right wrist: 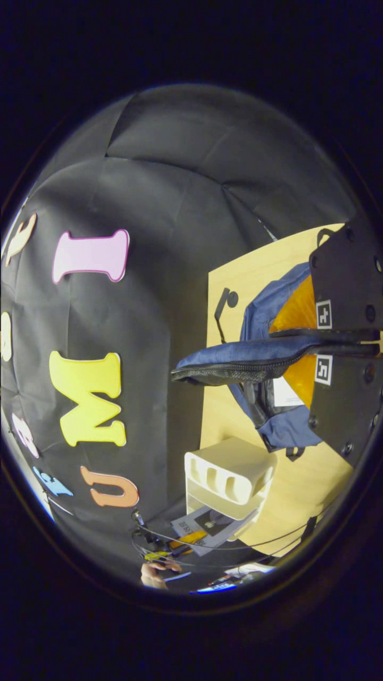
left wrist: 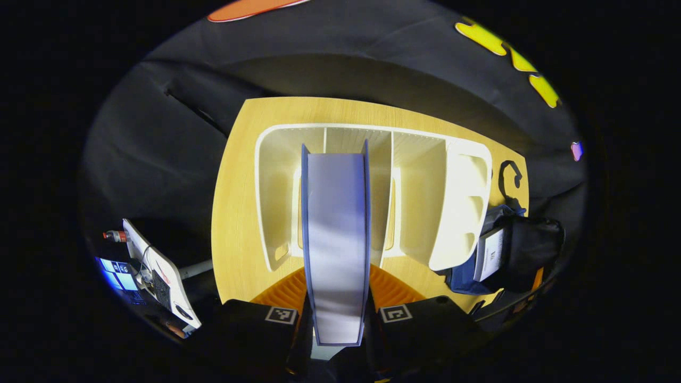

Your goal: Open the schoolbag, grab two books from the bookshelf and put them into the schoolbag.

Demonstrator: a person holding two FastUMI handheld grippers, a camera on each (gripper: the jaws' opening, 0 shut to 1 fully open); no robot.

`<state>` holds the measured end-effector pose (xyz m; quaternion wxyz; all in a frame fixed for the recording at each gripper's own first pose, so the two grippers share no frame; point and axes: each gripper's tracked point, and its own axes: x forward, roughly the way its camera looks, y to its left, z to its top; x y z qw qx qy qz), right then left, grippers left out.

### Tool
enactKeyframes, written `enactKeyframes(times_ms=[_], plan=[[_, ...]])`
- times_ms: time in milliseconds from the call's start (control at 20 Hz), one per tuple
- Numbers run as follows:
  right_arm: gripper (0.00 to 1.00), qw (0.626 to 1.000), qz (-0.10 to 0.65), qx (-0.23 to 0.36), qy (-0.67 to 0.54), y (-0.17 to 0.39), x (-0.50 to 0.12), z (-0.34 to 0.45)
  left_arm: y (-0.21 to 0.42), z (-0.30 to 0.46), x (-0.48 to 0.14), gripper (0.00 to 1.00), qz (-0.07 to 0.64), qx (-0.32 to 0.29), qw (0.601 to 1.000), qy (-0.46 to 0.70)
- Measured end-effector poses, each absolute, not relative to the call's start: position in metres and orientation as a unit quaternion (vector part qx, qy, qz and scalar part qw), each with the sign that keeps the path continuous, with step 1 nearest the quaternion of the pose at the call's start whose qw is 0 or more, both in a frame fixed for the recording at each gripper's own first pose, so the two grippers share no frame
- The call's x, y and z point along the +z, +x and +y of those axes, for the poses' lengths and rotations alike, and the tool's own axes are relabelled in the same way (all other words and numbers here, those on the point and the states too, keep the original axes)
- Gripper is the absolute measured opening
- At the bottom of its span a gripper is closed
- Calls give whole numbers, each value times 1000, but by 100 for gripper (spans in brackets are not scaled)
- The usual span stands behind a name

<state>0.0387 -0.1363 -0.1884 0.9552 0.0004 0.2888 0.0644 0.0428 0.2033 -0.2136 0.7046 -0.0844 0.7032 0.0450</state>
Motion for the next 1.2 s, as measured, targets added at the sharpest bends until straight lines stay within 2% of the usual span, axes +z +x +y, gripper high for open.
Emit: enactKeyframes(times_ms=[50,200,400,500,550,600,750,800,850,900,1000,1200], plan=[[3,955,288,67,0,38,-189,-135,36,204,-199,42,697,42,711,-87],[3,955,287,71,2,36,-189,-137,16,205,-148,42,666,29,737,-110],[3,955,288,71,5,32,-190,-141,6,175,-84,41,604,-1,772,-199],[3,955,290,68,10,31,-189,-142,1,168,-67,45,578,-20,786,-219],[3,954,290,69,10,29,-189,-141,-2,162,-63,41,567,-30,790,-231],[3,954,291,70,9,28,-188,-141,-4,148,-61,41,556,-41,791,-250],[3,954,293,71,5,24,-187,-141,-1,92,-62,41,521,-85,787,-318],[3,953,293,70,5,23,-187,-141,-4,71,-72,46,508,-98,789,-331],[3,953,294,69,4,22,-187,-141,-2,55,-75,46,495,-110,789,-346],[3,953,294,67,3,21,-187,-144,1,39,-78,41,481,-122,787,-367],[3,952,298,65,5,19,-188,-147,2,2,-91,41,465,-143,770,-412],[3,952,299,63,2,20,-187,-153,-18,-62,-138,40,479,-153,727,-468]])
